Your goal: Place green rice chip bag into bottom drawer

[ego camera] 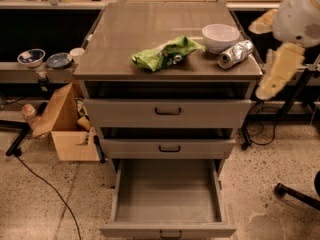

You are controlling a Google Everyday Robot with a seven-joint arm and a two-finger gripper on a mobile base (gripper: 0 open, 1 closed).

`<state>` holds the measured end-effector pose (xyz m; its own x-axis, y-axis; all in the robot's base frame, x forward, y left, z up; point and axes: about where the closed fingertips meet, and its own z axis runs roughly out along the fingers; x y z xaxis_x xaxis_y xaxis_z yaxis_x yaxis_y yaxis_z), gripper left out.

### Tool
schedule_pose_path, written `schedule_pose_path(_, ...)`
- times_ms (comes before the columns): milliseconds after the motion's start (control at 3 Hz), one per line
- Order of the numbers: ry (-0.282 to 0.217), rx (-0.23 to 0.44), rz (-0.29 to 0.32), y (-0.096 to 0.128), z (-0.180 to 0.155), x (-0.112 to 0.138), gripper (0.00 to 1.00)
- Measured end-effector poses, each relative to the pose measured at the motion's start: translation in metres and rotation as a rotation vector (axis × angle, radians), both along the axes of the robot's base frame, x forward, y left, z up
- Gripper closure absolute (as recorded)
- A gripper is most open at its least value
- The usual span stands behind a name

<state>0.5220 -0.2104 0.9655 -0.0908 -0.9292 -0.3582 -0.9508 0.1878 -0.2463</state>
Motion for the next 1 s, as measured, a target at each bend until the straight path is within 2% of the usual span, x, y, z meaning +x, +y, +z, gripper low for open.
schedule_pose_path(333,-0.012,0.089,0.100,0.007,-0.004,0.044,0.00)
schedule_pose_path(667,-0.046,0.113,0.161,0.018,-0.005,0.084,0.00)
schedule_pose_path(1000,-0.054,0.112,0.157,0.021,-0.005,0.087,0.00)
